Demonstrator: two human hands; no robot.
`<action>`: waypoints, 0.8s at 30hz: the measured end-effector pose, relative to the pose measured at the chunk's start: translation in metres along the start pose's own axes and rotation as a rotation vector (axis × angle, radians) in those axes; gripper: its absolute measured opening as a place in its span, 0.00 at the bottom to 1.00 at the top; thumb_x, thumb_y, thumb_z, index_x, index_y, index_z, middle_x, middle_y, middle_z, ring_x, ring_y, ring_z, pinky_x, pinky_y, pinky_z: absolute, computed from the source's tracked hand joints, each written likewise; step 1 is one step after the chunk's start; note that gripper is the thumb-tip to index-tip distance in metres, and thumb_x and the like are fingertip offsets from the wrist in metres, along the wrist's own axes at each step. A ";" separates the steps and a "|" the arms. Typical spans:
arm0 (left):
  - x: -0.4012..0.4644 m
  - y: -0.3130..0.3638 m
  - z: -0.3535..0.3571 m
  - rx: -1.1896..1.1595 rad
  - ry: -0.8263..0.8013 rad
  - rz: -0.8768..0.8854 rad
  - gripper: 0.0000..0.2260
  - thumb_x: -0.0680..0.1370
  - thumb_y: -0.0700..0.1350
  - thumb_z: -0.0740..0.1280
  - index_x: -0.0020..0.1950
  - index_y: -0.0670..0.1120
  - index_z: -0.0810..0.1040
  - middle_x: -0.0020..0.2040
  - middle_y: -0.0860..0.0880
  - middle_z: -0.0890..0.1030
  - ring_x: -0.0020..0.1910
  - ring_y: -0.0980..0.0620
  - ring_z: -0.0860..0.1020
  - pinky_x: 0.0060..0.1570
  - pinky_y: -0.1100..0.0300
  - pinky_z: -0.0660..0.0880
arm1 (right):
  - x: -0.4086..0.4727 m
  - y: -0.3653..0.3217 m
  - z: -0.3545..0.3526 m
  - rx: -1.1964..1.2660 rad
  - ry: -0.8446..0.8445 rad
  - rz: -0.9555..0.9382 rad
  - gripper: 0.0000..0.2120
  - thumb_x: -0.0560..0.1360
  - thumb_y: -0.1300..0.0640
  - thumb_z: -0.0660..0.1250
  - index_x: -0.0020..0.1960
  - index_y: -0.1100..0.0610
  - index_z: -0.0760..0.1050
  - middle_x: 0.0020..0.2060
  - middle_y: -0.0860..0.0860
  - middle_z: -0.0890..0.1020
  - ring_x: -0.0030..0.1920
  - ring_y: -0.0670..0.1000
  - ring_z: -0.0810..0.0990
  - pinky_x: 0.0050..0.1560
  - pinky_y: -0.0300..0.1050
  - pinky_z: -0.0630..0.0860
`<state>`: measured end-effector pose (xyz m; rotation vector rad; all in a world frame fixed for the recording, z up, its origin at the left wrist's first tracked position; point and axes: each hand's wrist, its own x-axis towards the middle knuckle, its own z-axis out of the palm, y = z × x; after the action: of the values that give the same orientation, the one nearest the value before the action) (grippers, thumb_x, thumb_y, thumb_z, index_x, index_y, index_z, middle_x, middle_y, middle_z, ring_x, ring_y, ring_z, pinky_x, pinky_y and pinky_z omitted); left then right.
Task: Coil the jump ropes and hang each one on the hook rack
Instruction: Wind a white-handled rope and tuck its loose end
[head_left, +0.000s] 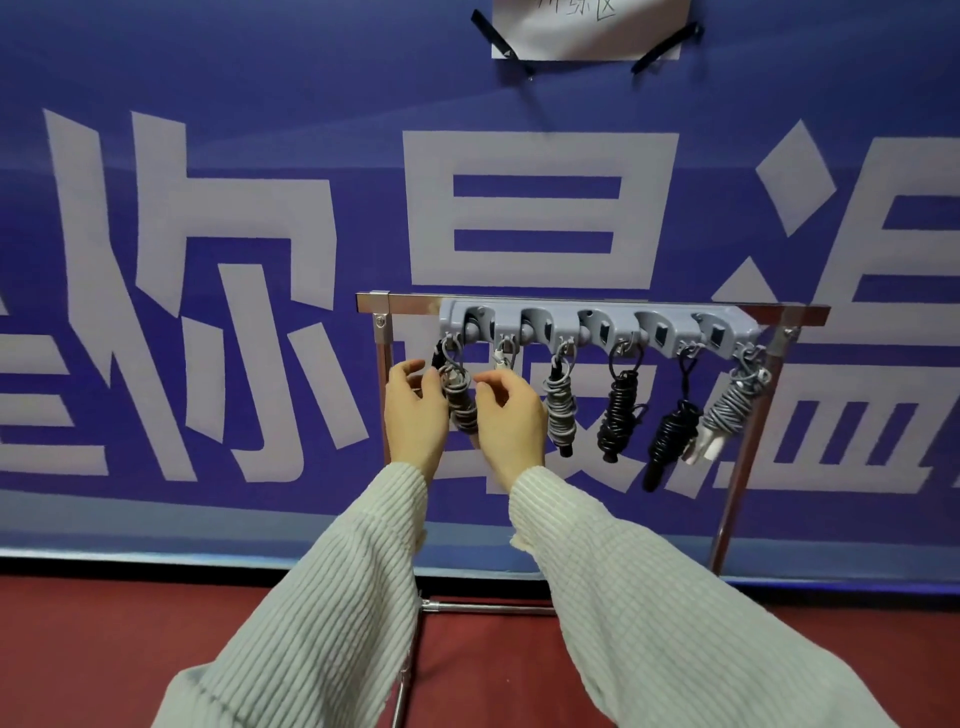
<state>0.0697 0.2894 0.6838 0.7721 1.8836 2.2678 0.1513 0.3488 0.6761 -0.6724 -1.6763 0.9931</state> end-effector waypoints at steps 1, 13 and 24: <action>-0.001 0.001 -0.002 0.009 0.003 0.005 0.12 0.84 0.48 0.61 0.68 0.49 0.72 0.59 0.51 0.79 0.53 0.56 0.80 0.50 0.57 0.80 | -0.001 -0.001 -0.002 0.000 -0.003 0.004 0.08 0.81 0.56 0.64 0.52 0.46 0.81 0.46 0.45 0.84 0.46 0.48 0.84 0.42 0.56 0.85; -0.036 0.006 -0.027 0.075 -0.053 -0.028 0.08 0.83 0.50 0.61 0.51 0.50 0.79 0.48 0.47 0.84 0.48 0.48 0.83 0.52 0.46 0.82 | -0.024 -0.002 -0.016 0.018 -0.107 0.071 0.07 0.80 0.55 0.66 0.51 0.47 0.83 0.43 0.44 0.85 0.47 0.48 0.85 0.48 0.56 0.85; -0.088 -0.029 -0.053 0.102 -0.185 -0.099 0.10 0.81 0.45 0.63 0.46 0.47 0.83 0.39 0.50 0.84 0.39 0.52 0.81 0.44 0.53 0.80 | -0.083 0.010 -0.025 -0.053 -0.226 0.086 0.07 0.79 0.58 0.68 0.50 0.52 0.84 0.44 0.46 0.86 0.48 0.47 0.83 0.53 0.50 0.82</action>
<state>0.1156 0.2148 0.6230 0.8490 1.9175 1.9823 0.2008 0.2938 0.6301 -0.6922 -1.8890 1.1224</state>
